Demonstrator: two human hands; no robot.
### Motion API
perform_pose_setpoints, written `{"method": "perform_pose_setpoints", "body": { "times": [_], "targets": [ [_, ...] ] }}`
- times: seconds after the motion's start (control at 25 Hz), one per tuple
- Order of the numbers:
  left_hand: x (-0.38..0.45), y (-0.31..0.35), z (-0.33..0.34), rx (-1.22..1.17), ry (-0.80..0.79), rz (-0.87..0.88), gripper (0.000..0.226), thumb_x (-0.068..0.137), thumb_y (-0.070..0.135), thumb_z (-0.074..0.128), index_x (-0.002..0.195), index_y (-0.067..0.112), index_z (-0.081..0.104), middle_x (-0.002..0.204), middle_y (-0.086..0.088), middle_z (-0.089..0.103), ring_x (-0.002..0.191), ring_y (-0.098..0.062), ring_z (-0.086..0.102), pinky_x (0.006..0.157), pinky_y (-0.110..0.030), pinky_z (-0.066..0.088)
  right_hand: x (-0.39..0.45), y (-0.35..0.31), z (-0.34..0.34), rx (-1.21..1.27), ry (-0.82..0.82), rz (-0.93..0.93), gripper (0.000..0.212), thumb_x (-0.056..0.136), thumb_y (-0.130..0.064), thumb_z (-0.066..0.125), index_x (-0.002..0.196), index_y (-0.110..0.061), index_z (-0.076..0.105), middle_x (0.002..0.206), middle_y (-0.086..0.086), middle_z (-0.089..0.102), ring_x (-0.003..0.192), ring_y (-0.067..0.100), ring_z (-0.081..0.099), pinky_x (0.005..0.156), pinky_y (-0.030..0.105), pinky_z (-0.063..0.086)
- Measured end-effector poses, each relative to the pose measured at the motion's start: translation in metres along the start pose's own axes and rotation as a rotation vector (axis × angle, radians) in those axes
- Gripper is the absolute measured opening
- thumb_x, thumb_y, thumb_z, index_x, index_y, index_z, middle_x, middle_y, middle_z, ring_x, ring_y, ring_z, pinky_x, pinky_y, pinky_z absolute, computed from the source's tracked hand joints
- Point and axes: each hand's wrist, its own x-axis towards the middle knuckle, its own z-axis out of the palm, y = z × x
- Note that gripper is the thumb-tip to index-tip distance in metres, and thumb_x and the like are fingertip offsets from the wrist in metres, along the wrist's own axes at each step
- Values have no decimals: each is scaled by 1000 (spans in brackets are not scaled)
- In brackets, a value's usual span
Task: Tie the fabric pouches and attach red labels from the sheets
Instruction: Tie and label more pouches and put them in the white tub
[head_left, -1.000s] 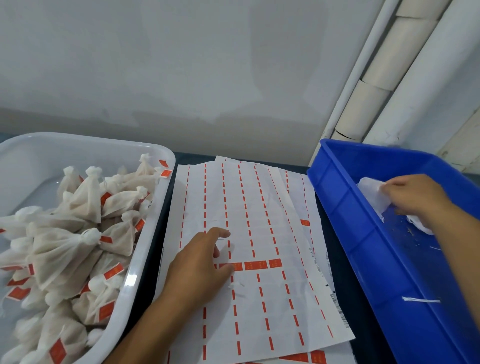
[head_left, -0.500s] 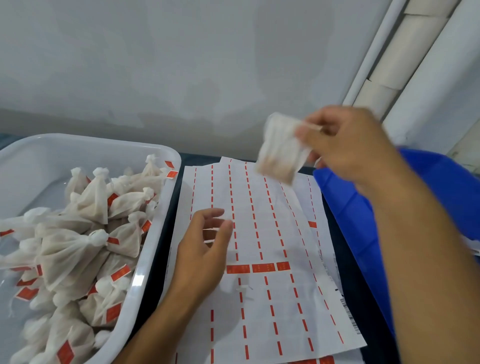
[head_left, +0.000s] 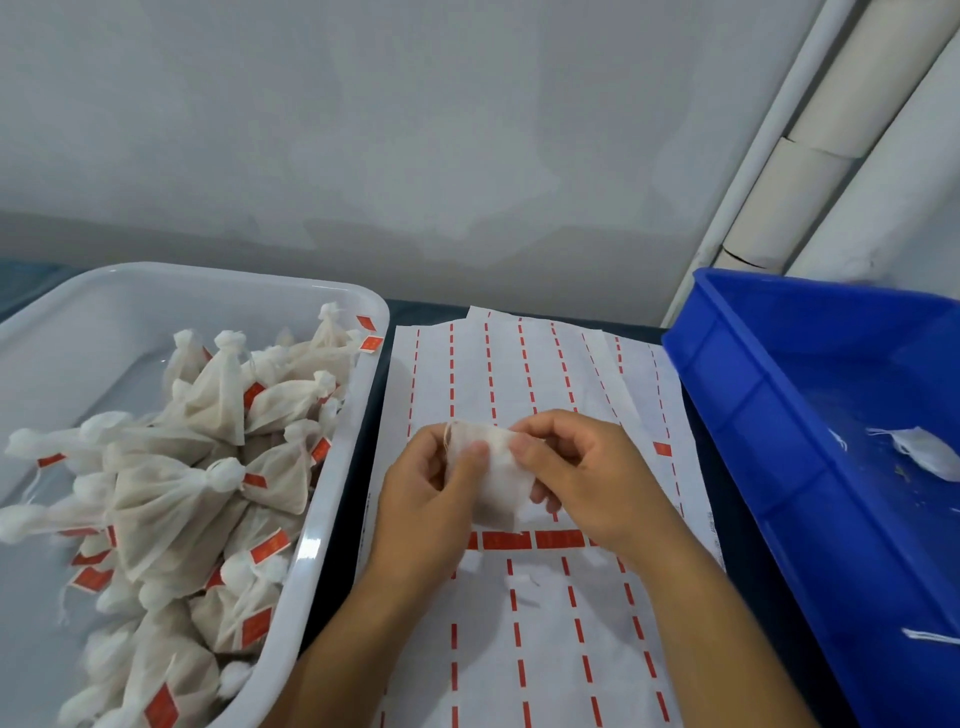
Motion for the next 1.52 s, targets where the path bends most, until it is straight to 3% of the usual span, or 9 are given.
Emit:
{"method": "perform_pose_setpoints", "body": {
  "times": [0.24, 0.4, 0.48, 0.64, 0.92, 1.12, 1.24, 1.4, 1.52],
  "targets": [
    [2, -4, -5, 27, 66, -14, 15, 94, 38, 68, 108, 37, 63, 99, 18, 68, 95, -11, 70, 64, -14, 57, -13, 19, 2, -124, 31, 8, 22, 97, -54, 55, 86, -36, 64, 81, -25, 68, 83, -1, 66, 63, 8, 51],
    [0, -2, -4, 77, -45, 18, 43, 91, 34, 75, 123, 48, 49, 88, 16, 73, 84, -5, 74, 59, -17, 58, -18, 19, -4, -98, 121, -67, 26, 90, -68, 53, 102, -47, 63, 104, -35, 64, 101, -8, 61, 74, 5, 49],
    [-3, -3, -2, 181, -136, 83, 53, 89, 40, 75, 129, 53, 42, 85, 13, 72, 81, -4, 73, 60, -13, 55, -21, 19, -3, -69, 65, -75, 21, 94, -65, 56, 108, -51, 63, 108, -38, 63, 106, -10, 60, 75, 7, 52],
    [-6, -8, 0, 301, -249, 161, 65, 89, 49, 72, 142, 53, 35, 82, 12, 70, 80, -7, 72, 63, -15, 55, -22, 26, 0, -30, -22, -58, 10, 100, -42, 61, 102, -41, 71, 98, -26, 70, 100, 2, 66, 76, 21, 59],
    [-5, -8, -3, 340, -284, 174, 55, 91, 51, 66, 139, 50, 40, 80, 15, 70, 78, -2, 70, 59, -13, 51, -21, 23, 9, 107, 139, -74, 9, 100, -32, 65, 97, -37, 72, 95, -24, 72, 97, 3, 67, 74, 15, 55],
    [-11, -5, 2, 565, -339, 195, 51, 82, 89, 32, 107, 52, 57, 98, 35, 61, 98, 9, 58, 66, -10, 44, -20, 19, 7, 268, 306, -43, 12, 101, -38, 59, 100, -34, 70, 95, -20, 76, 88, 5, 72, 72, 11, 54],
    [-14, -8, 3, 713, -380, 248, 49, 77, 95, 31, 98, 56, 53, 94, 41, 58, 98, 10, 56, 66, -8, 41, -20, 18, 2, 337, 419, -25, 13, 104, -32, 58, 100, -29, 70, 91, -12, 77, 76, 11, 73, 64, 15, 55],
    [-15, -12, 8, 798, -393, 244, 55, 80, 88, 30, 110, 50, 57, 98, 36, 57, 91, 4, 59, 77, -12, 44, -22, 15, -4, 395, 503, -32, 13, 104, -31, 57, 101, -25, 69, 86, -10, 76, 74, 13, 74, 60, 17, 57],
    [-16, -6, 8, 801, -348, 265, 49, 84, 82, 41, 124, 55, 47, 113, 38, 51, 100, 9, 53, 76, -6, 38, -25, 8, -4, 513, 450, -53, 15, 102, -32, 58, 100, -25, 70, 84, -3, 75, 75, 18, 75, 62, 18, 58]
  ]
}}
